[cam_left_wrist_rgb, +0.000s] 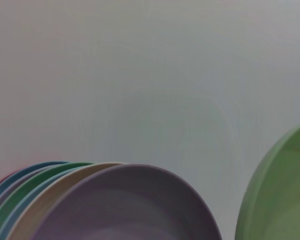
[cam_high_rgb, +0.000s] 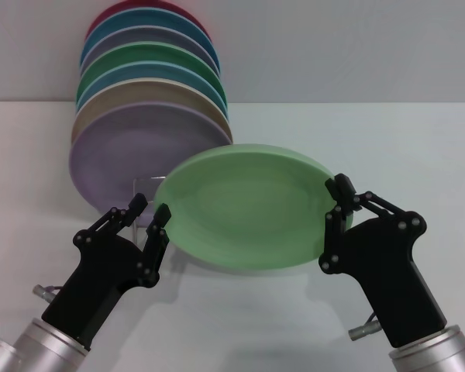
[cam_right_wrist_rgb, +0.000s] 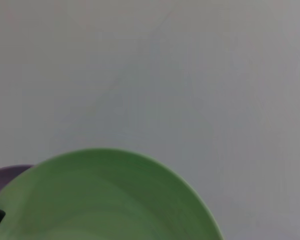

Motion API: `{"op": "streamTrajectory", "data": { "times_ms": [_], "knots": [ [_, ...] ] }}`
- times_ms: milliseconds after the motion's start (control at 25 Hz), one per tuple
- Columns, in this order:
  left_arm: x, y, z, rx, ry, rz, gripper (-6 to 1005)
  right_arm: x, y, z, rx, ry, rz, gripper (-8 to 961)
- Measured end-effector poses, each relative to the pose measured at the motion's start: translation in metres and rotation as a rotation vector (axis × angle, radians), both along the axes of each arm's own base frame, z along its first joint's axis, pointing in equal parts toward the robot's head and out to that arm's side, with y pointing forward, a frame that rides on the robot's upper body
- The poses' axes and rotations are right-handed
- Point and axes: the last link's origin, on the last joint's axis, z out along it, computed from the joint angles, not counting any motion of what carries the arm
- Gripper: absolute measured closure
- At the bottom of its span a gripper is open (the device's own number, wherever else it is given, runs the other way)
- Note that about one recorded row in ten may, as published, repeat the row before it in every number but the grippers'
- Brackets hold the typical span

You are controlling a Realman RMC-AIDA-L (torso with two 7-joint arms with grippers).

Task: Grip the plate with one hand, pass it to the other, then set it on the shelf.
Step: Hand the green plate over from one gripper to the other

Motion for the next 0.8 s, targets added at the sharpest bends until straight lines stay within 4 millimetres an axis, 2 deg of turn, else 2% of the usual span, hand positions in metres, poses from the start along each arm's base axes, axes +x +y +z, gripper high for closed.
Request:
{"op": "streamTrajectory", "data": {
  "times_ms": [160,280,800],
  "knots": [
    [0.0002,0.0001,0.0000,0.000,0.000,-0.001,670,-0.0003,0.0006,-0.0002,-0.001,-0.001,0.001,895],
    [0.0006,0.0005,0.0000,0.000,-0.001,-0.002,674,-0.0003,0.0011,-0.0002,-0.001,-0.001,0.000,891],
    [0.0031,0.0040,0.0002,0.000,0.002,-0.015,805,-0.0010,0.0036,-0.0008,-0.005,0.003,-0.005,877]
  ]
}}
